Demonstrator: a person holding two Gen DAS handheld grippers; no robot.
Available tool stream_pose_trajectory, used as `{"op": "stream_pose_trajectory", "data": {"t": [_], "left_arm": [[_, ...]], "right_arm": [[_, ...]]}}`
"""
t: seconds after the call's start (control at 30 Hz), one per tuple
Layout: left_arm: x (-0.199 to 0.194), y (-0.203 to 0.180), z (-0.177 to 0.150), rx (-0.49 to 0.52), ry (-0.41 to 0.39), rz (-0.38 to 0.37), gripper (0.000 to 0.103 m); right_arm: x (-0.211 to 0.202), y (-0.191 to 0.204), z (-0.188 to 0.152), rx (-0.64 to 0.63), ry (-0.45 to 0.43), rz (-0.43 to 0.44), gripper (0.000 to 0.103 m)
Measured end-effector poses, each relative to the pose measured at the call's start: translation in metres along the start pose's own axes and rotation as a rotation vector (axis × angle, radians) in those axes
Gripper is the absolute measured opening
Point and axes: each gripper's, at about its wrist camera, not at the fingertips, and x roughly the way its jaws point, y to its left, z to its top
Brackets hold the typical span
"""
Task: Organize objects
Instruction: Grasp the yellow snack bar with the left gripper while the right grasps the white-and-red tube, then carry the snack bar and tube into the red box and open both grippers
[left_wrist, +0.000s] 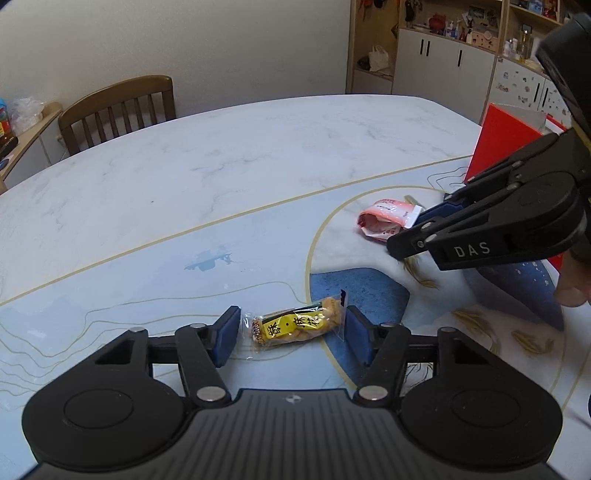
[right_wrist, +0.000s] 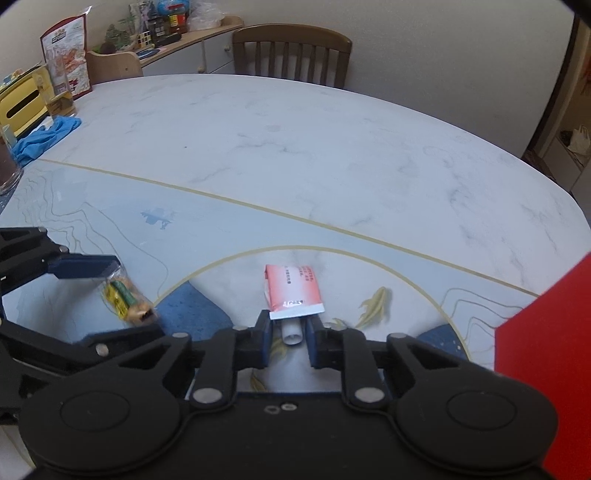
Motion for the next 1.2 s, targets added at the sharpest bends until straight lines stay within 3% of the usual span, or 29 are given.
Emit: {"op": "stream_pose_trajectory", "data": {"t": [0.53, 0.93, 1.2], "left_arm": [[-0.033, -0.017, -0.001, -0.002, -0.004, -0.032, 0.055], [-0.084, -0.056, 0.025, 0.042, -0.105, -0.072, 0.055], [-0.101, -0.092, 0.049, 0.066, -0.125, -0.151, 0.055]], "right_arm": [[-0.07, 0.0, -0.035, 0.084, -0.065, 0.03, 0.018], [-0.131, -0.023, -0.053, 0.133, -0.118, 0.042, 0.018], [-0.169, -0.049, -0.064, 0.136, -0.141, 0.043, 0.018]]}}
